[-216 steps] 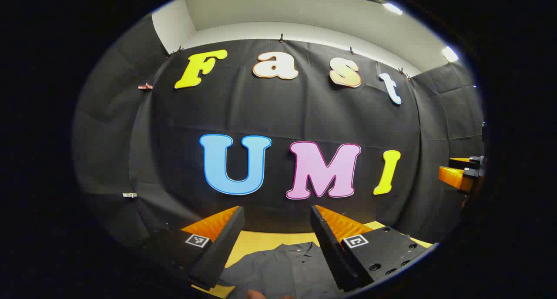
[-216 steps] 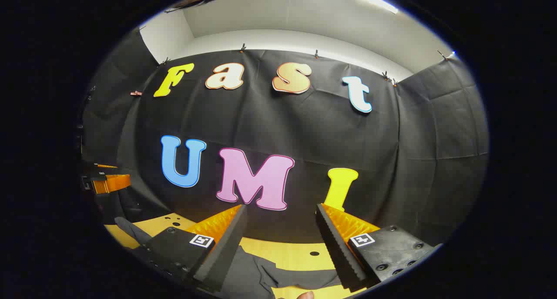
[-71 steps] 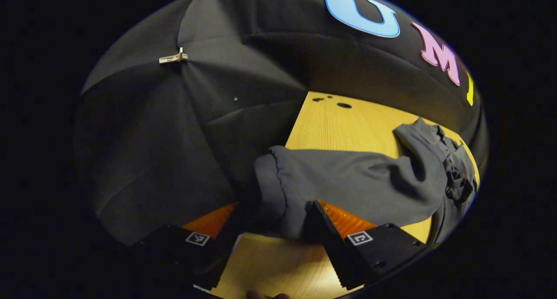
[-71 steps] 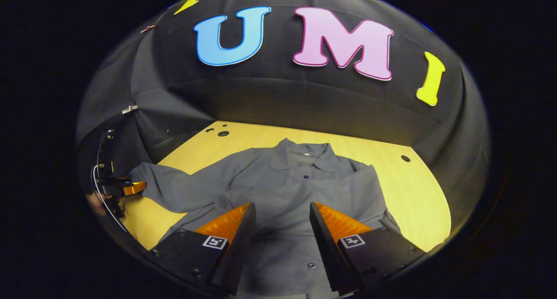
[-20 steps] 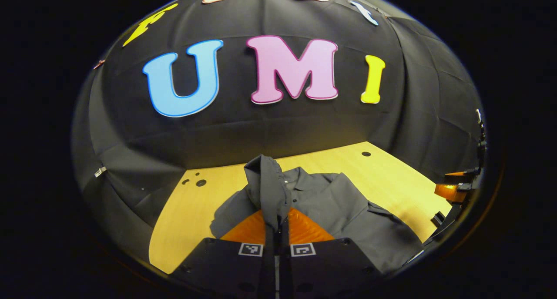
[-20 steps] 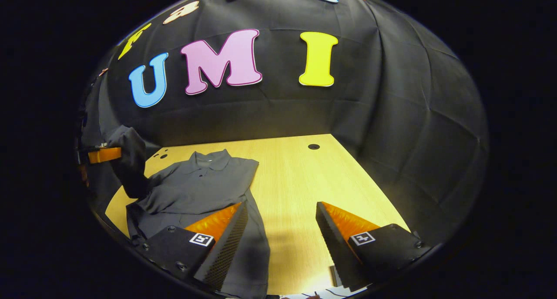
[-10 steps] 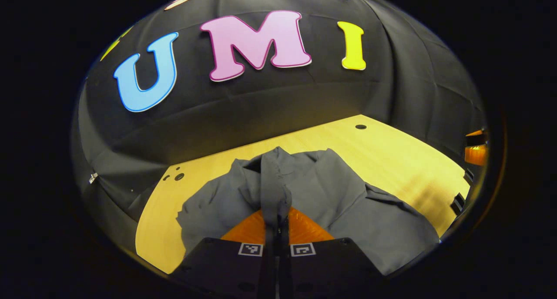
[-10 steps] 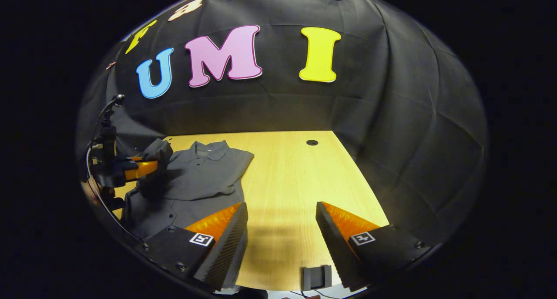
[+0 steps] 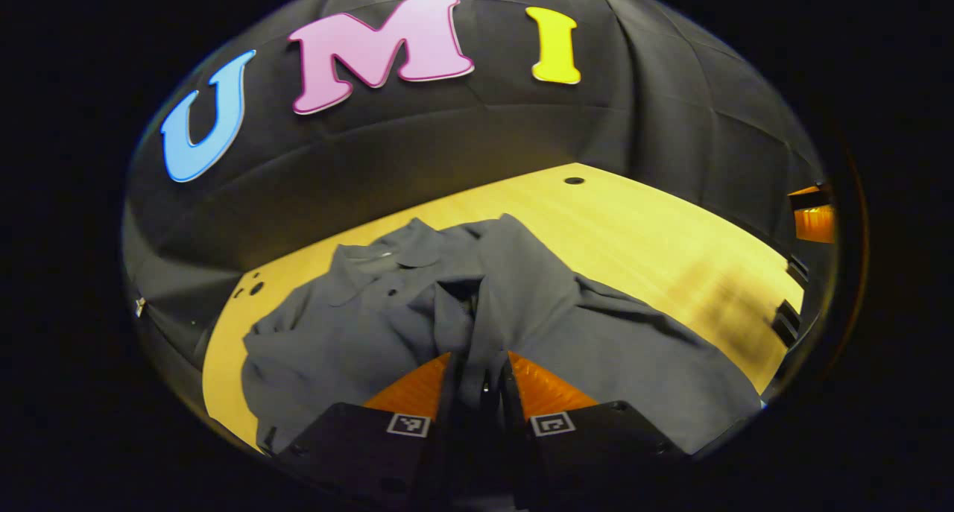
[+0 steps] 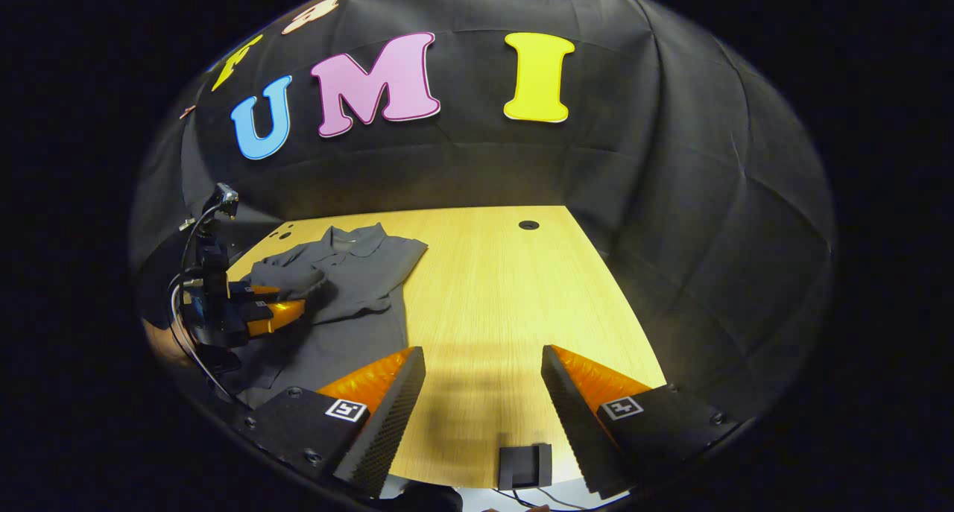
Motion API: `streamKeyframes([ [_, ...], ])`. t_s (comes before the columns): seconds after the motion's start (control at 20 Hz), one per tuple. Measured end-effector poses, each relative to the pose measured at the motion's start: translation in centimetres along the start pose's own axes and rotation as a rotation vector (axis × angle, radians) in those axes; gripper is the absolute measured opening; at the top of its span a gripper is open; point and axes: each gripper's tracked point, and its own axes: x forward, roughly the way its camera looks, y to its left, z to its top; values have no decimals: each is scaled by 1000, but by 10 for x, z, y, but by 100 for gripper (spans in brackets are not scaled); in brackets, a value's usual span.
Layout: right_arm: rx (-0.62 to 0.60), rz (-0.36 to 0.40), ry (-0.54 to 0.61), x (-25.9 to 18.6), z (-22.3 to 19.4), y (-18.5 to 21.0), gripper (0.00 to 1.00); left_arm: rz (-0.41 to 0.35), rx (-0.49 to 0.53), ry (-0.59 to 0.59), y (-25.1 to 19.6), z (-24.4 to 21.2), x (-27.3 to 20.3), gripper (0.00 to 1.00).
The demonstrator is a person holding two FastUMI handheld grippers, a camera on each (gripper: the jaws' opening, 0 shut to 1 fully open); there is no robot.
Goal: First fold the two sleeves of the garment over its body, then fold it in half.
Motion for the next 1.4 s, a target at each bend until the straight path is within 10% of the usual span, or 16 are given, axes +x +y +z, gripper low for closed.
streamKeyframes([
  [0.4, 32, 58, -11, -14, 0, 26, 98, -159, -98, -72, -20, 14, -49, 96],
  [0.75, 36, 72, 45, -31, -22, 49, 99, -33, -171, -47, 47, -13, -124, 98],
  [1.4, 19, 37, 258, -24, -115, 103, 99, 183, -349, 256, 147, -195, -170, 98],
])
